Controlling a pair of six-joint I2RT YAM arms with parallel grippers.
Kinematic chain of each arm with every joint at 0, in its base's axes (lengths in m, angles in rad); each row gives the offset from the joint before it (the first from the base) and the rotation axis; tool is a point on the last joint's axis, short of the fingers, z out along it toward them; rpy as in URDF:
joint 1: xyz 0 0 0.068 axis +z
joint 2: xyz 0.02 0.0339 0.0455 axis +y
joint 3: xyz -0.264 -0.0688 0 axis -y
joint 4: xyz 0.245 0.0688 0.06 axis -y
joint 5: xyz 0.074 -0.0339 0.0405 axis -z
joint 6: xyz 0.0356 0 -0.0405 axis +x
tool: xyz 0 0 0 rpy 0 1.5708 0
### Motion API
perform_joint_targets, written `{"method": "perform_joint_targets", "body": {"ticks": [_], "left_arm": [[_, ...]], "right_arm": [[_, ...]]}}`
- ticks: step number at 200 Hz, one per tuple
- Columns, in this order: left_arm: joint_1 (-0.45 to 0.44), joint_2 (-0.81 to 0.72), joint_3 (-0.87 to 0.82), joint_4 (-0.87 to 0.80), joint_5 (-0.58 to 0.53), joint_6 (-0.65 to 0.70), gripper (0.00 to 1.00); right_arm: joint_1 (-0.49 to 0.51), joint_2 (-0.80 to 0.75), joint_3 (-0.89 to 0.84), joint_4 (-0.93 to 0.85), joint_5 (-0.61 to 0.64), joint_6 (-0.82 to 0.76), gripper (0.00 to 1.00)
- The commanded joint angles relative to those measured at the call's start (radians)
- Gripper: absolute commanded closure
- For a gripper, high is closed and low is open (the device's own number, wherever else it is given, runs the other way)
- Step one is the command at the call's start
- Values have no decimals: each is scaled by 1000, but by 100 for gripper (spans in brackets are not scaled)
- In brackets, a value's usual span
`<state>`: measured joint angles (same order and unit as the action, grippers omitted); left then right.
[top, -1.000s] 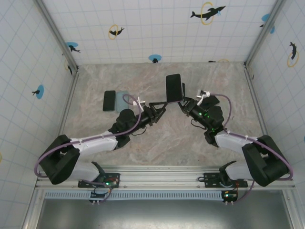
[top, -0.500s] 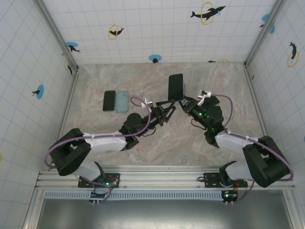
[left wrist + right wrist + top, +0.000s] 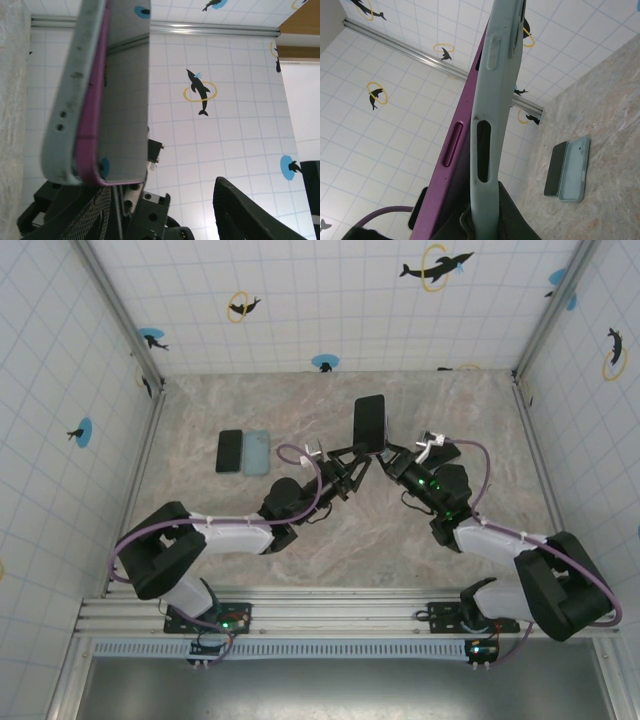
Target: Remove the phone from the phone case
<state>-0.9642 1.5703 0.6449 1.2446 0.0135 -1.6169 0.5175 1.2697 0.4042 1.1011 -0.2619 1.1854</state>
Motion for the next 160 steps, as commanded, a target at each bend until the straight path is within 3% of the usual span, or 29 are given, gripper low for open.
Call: {"method": "perform_joint_targets", "body": {"ticks": [1,99,160], "left_arm": [[-6,22,26,40,-23,-18,44],[8,33,39,38,-57,-31,48],[21,34,83,-12,-67,-11,75]], "right_arm": [[8,-45,-10,49,13,-34,100],[52,-98,-45,48,42,-139,100],[67,-120,-91,82,91,-145,100]]}}
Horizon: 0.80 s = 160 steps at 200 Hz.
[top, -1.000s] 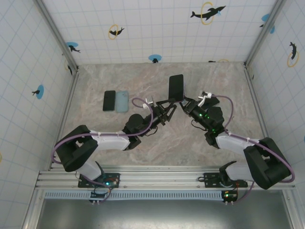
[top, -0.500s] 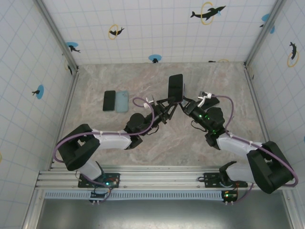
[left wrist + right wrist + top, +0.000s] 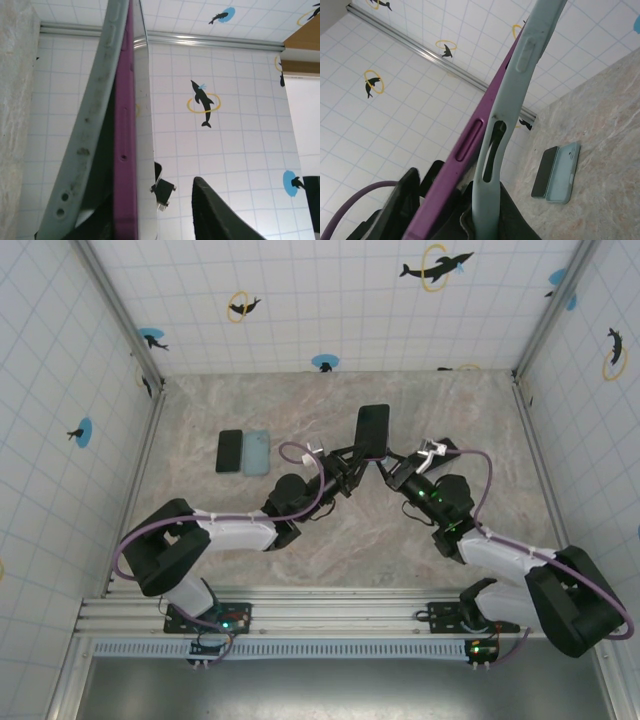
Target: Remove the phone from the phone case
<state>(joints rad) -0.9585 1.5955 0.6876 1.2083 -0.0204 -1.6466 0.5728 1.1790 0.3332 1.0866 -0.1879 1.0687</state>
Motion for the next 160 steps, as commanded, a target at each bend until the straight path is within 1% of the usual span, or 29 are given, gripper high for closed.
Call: {"method": "perform_joint_targets", "body": {"ticks": [1,29,44,68,96,121,143,160], "left_arm": [[15,8,42,24,-33,19,75],[15,7,46,25,-24,24,85],[15,-2,43,29,-23,27,93],[17,-22,38,25,-15,38,99],[16,-46,47,-3,8,59,100],[15,-68,20,-10,19,60,100],[18,-104,-21,-33,16,71,100],[37,-128,-58,-49,30,73,100]], "right_arm": [[12,-29,-20,96,17,-29,100],[15,-21,-24,80,39,-28,100],[15,-15,-23,58,62,-32,100],[17,-4,-8,-17,107,-54,100],[21,22,14,-146,228,-80,100],[15,63,34,-195,323,-78,100],[3,103,47,-201,363,-64,100],[-9,132,55,-179,343,-62,100]]}}
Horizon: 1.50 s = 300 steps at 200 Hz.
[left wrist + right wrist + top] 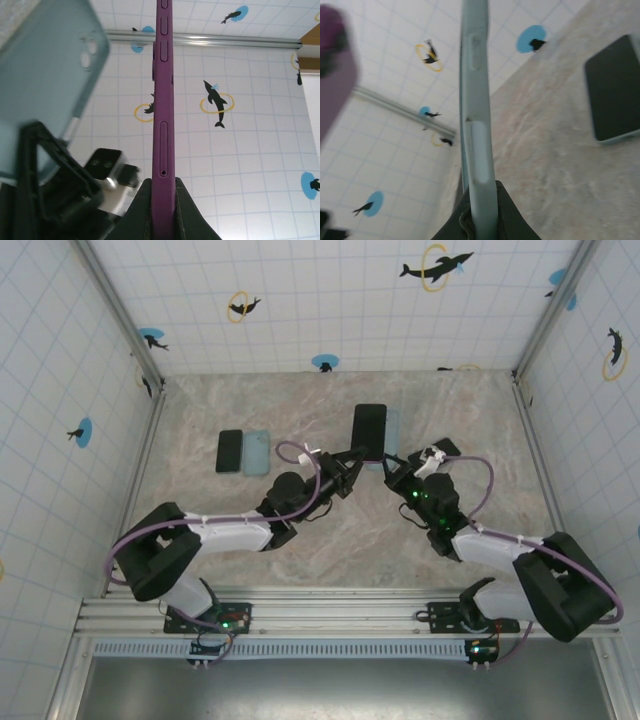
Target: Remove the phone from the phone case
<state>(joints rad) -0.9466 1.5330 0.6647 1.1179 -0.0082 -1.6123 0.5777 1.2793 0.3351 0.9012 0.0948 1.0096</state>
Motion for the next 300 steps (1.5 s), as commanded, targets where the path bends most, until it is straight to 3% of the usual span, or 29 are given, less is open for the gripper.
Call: {"method": "perform_joint_targets", "body": {"ticks": [1,45,88,112,183,300], "left_arm": [[27,-67,-38,41,19,38,100],[200,-96,-87,-78,181,103,100],[378,-62,-77,-235,287,242,100],[449,7,-78,-207,329,243,100],[559,242,-21,-120,411,223,100],[636,404,73,-160,454,230,96]], "right_arm": [[-14,34,54,9,58,-3,100],[-21,137,107,27,-50,-5,100],[7,245,157,41,-52,1,100],[26,316,197,53,-48,10,100],[76,489,335,28,-26,34,100],[119,616,453,-63,-1,70,100]]}}
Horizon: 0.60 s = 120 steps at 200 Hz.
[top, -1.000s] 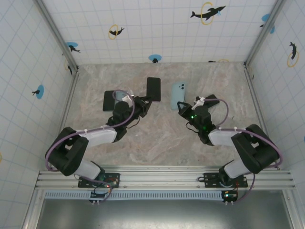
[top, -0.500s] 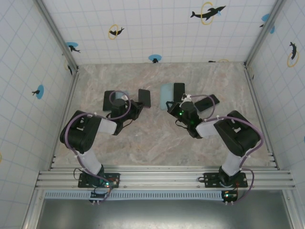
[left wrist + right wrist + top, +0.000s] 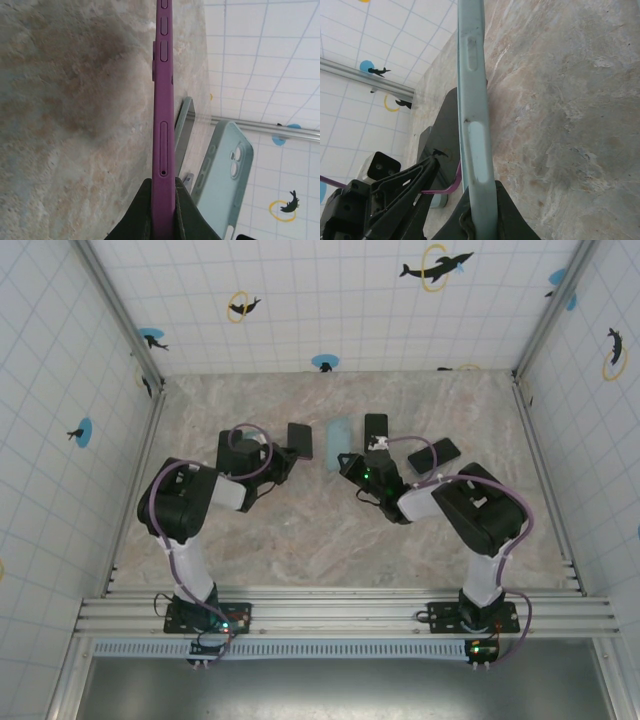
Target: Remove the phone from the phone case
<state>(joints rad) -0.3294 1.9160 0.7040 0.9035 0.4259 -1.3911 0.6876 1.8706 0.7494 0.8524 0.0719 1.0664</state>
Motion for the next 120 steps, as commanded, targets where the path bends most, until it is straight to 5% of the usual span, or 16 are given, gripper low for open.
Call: {"method": "perform_joint_targets", "body": {"ticks": [1,45,120], "left_arm": [[19,21,34,53,19,9,96],[28,51,52,25,37,14,91],[30,9,60,-139,28,108,67]], "right_arm": [[10,25,39,-15,21,13,100],[15,44,51,-15,9,21,100],[16,57,61,-11,-6,27,100]]}}
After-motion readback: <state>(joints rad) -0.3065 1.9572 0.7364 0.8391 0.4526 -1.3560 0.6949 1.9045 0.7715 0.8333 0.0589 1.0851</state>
